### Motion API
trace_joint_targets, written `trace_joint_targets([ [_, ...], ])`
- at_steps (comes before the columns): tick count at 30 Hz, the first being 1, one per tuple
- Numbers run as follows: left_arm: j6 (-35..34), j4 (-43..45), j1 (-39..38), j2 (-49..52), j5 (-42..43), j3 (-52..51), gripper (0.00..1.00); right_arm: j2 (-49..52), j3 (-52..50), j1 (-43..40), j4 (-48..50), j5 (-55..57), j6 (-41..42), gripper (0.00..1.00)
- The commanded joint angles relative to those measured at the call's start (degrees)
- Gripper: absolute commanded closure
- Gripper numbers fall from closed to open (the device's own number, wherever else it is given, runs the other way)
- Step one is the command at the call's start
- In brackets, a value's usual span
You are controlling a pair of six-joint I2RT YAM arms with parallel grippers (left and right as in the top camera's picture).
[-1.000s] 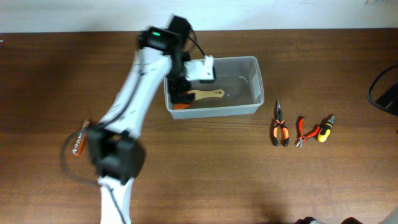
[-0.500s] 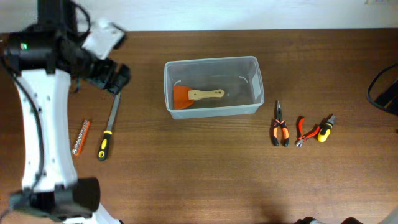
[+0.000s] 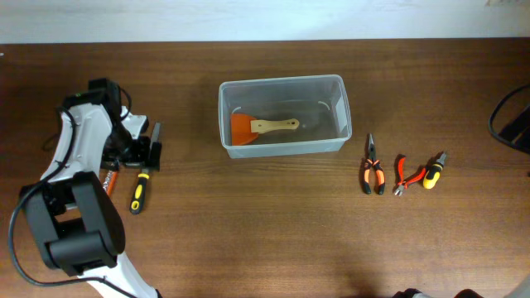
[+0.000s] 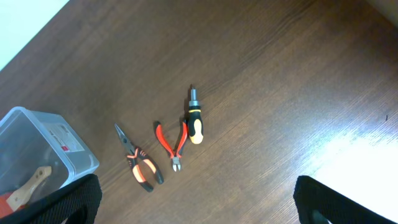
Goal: Pack container
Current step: 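Move the left gripper to the yellow-handled file and grasp it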
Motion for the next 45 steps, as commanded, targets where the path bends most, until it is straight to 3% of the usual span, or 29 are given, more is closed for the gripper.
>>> trace_joint_targets([
  [1,1.75,3.19,0.52,1.05,-0.74,-3.41,0.01,-0.33,0.52,-0.22,0.57,-0.55,0.66,0.01],
  [9,1.88,10.73,0.66,1.81,-0.13,-10.36,0.00,-0.33,0.52,-0.22,0.96,-0.55,0.66,0.01],
  [13,-1.92,12.59,0.63,1.84,0.11,-11.65,0.11,-0.33,0.52,-0.22,0.98,-0.55,0.66,0.01],
  [20,-1.84,13.81,0.66,1.88,-0.37,-12.31,0.37,-0.33,0.52,-0.22,0.96,-0.55,0.66,0.01],
  [33,-1.84,19.78,0.63,1.88,-0.37,-17.77,0.44,-0.33,0.52,-0.22,0.96,-0.55,0.66,0.01],
  [42,-1.88,19.67,0.63,1.88,-0.35,-17.77,0.68,-0.33,0.52,-0.22,0.94,-0.57,0.66,0.01],
  [45,-1.86,19.41,0.63,1.88,-0.35,-17.77,0.87,-0.33,0.52,-0.22,0.94,-0.57,0.66,0.01],
])
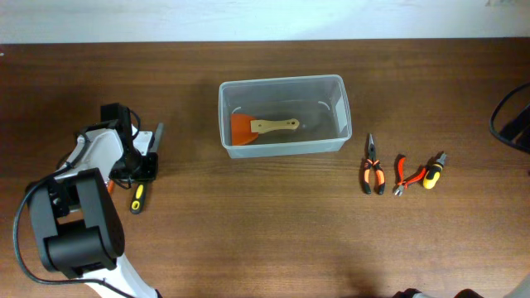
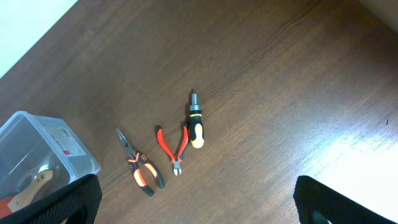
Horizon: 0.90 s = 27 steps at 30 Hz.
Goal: Pack container
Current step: 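Move the left gripper to the yellow-handled file and grasp it, then carry the file with the left gripper into the container and release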
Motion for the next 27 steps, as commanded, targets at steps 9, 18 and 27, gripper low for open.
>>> trace_joint_targets([
  [9,0.37,-5.01,0.33,2.51,1.84,3.06,0.98,-0.33,0.52,-0.22,0.20,-0.68,0.48,0.01],
  [18,1.20,-23.34,-3.48,2.51,7.82,33.20,0.98,-0.33,0.52,-0.22,0.20,-2.69,0.48,0.01],
  [27,14.49,-25.53,-18.23,2.51,7.82,61.57,0.98,-0.33,0.52,-0.22,0.17,-2.69,0.48,0.01],
])
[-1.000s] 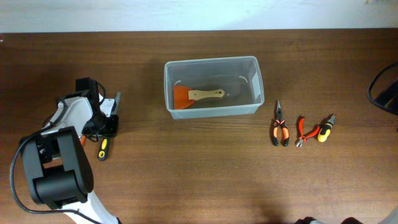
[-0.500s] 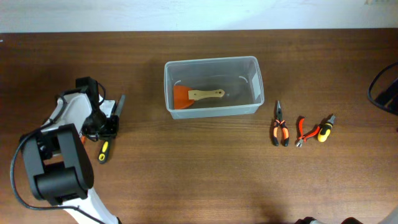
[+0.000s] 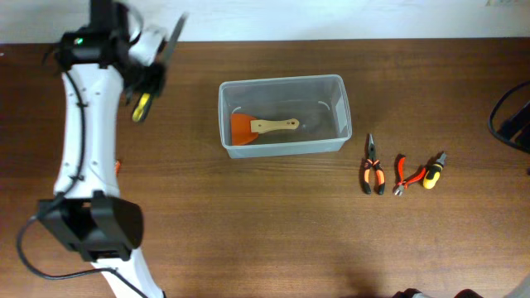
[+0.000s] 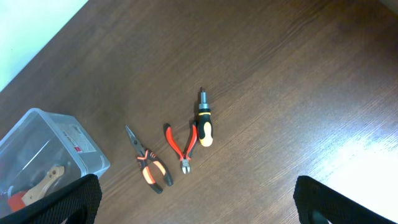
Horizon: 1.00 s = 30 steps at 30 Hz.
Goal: Pack container
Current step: 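Carry the file with the left gripper into the container and release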
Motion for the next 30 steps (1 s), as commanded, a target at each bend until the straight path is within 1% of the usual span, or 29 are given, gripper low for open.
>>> trace_joint_targets([
  [1,11.08,2.54,-7.54,-1.18,1.95,5.51,0.98,-0.33,0.52,-0.22,0.17,-0.50,0.11,0.01],
  [4,24.79,7.02,-14.95,-0.55,1.92,5.42,0.98,-0.33,0.52,-0.22,0.15,-0.50,0.11,0.01],
  [6,33.27,8.02,-18.75,0.98,1.44,5.31,0.98,-0.33,0.52,-0.22,0.13,-0.50,0.11,0.01],
  [8,38.29,8.66,-21.66,3.17,0.52,5.16,0.98,-0.33,0.52,-0.22,-0.02,-0.50,0.11,0.01],
  [9,39.43,8.81,-22.67,4.42,0.15,5.16,0.98,-0.33,0.52,-0.22,-0.20,-0.50,0.11,0.01],
  [12,41.48,8.83,-24.59,9.05,-1.70,5.16,0.98,-0.33,0.52,-0.22,-0.63,-0.50,0.11,0.01],
  [17,41.48,10.93,-24.94,15.76,-7.76,5.16,0.98,-0.33,0.52,-0.22,-1.97,-0.50,0.11,0.01],
  [26,41.48,17.18,-24.46,23.17,-7.26,5.14,0.98,-0.33,0.52,-0.22,-3.26,-0.50,0.11,0.01],
  [27,41.46,17.33,-24.46,23.63,-6.97,5.11,0.96,-0.33,0.52,-0.22,-3.26,-0.50,0.11,0.01],
  [29,41.46,17.40,-24.39,24.59,-4.98,4.96,0.90,-0.33,0.52,-0.22,-3.26,-0.52,0.11,0.01],
  [30,41.46,17.46,-24.33,24.76,-4.07,4.87,0.84,-0.33,0.52,-0.22,-3.26,-0.50,0.11,0.01],
])
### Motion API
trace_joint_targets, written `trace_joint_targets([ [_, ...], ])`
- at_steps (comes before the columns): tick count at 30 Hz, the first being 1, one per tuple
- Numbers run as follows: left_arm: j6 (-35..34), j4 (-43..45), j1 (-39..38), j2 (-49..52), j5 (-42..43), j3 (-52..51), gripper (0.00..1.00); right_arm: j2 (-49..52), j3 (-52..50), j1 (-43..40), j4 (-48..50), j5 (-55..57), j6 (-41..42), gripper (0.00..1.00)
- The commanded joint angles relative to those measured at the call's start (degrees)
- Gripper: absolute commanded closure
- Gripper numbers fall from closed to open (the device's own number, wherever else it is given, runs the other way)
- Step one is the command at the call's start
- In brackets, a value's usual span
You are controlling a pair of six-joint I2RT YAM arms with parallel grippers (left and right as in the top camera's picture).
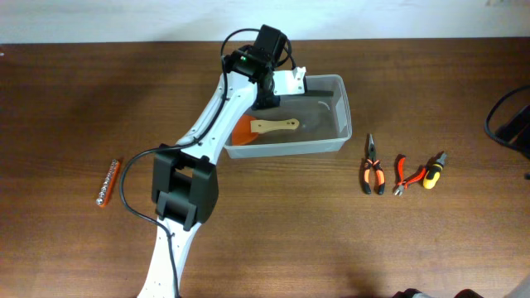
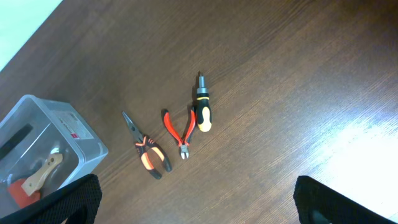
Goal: Pack container
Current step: 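Carry the file with the left gripper into the container and release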
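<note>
The clear plastic container (image 1: 286, 145) stands at mid-table with an orange scraper (image 1: 263, 127) with a wooden handle inside. My left gripper (image 1: 286, 81) reaches over its back left part. The yellow-handled tool it carries is mostly hidden under the arm. In the right wrist view a black bar (image 2: 15, 142) shows through the container (image 2: 74, 146) wall there. My right gripper (image 2: 196, 205) hangs open high above the table, nothing between its fingers. Right of the container lie orange-handled pliers (image 1: 371, 175), red cutters (image 1: 402, 175) and a yellow-black screwdriver (image 1: 432, 171).
An orange bit holder (image 1: 108, 182) lies on the left of the wooden table (image 1: 273, 232). A dark cable (image 1: 507, 120) hangs at the right edge. My left arm (image 1: 207, 132) stretches diagonally from the front left to the container.
My left gripper, with the yellow-handled tool, has gone from high over the table's far left to the back left of the container. The right wrist view has shifted slightly.
My left gripper was first down on the yellow-handled tool at the left of the table, and stayed there a moment later. Then it held the tool up at the far left. Now it is over the container. The tools on the right have not moved.
</note>
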Motion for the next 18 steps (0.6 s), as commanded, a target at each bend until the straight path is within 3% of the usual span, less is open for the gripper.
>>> trace_joint_targets([
  [1,1.09,0.52,0.46,1.46,3.34,0.00,0.82,-0.33,0.52,-0.22,-0.04,-0.35,-0.09,0.01],
  [9,1.07,1.20,1.46,2.40,4.17,-0.11,0.81,-0.33,0.52,-0.22,-0.07,-0.35,-0.09,0.01],
  [11,1.01,1.36,1.70,2.45,4.17,-0.13,0.76,-0.33,0.52,-0.22,-0.15,-0.37,-0.09,0.01],
  [12,0.87,1.42,1.81,2.45,4.17,-0.13,0.70,-0.33,0.52,-0.22,-0.26,-0.37,-0.09,0.01],
  [13,0.57,1.40,1.86,2.45,4.17,-0.13,0.55,-0.33,0.52,-0.22,-0.31,-0.37,-0.09,0.01],
  [14,-0.17,1.42,1.86,2.45,4.17,-0.13,0.01,-0.33,0.52,-0.22,-0.31,-0.37,-0.09,0.01],
  [18,-8.63,1.53,1.95,1.09,4.11,-0.09,0.01,-0.33,0.52,-0.22,-0.28,-0.37,-0.09,0.01],
])
